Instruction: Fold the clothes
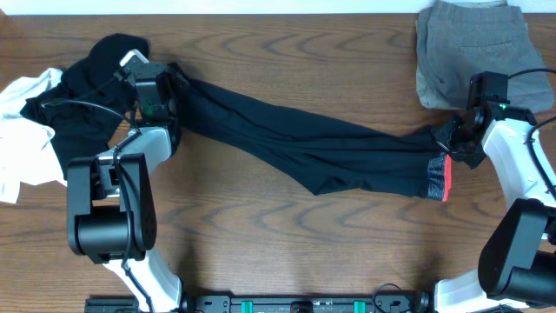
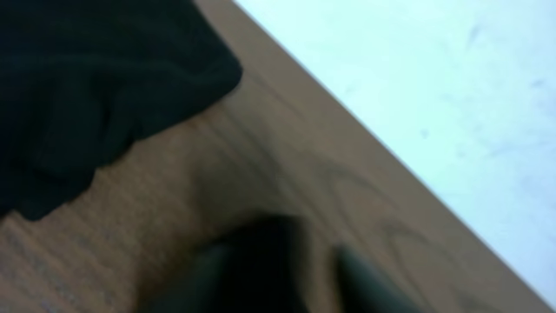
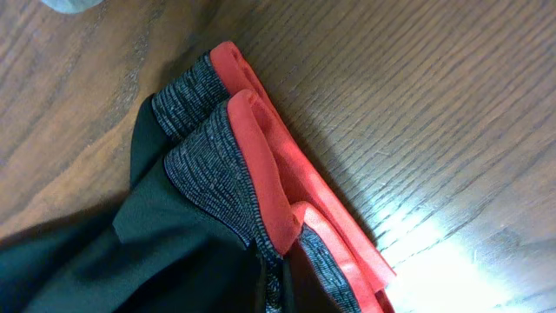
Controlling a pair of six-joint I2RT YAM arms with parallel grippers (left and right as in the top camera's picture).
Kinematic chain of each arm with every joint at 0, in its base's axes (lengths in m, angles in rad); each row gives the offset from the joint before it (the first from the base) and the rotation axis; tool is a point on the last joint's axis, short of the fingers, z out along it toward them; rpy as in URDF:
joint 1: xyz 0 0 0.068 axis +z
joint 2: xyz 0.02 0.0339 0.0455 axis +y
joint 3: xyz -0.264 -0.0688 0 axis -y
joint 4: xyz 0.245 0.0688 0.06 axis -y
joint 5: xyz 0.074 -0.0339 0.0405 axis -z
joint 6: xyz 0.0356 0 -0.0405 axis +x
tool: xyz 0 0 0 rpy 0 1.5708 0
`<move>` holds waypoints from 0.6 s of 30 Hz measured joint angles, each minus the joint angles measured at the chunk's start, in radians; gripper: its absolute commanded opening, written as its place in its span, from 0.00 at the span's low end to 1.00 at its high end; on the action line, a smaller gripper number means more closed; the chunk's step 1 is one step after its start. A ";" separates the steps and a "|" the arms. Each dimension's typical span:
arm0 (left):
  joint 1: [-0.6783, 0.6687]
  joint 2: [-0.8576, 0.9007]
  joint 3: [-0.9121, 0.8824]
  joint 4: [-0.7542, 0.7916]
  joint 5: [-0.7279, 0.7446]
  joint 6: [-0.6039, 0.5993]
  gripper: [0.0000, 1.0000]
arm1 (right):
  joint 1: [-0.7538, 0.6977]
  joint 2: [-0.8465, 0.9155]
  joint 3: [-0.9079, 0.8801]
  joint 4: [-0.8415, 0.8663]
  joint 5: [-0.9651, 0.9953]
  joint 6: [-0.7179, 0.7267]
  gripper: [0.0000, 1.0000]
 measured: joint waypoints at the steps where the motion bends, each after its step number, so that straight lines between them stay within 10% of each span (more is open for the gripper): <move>1: 0.000 0.007 0.000 -0.007 -0.003 0.000 0.98 | 0.000 0.000 0.000 0.000 0.002 -0.002 0.27; 11: 0.028 0.002 0.032 -0.245 -0.025 0.079 0.98 | 0.000 -0.001 0.002 -0.027 -0.018 -0.039 0.93; 18: 0.039 -0.130 0.154 -0.601 -0.026 0.192 0.98 | 0.000 -0.051 0.077 -0.135 -0.051 -0.127 0.78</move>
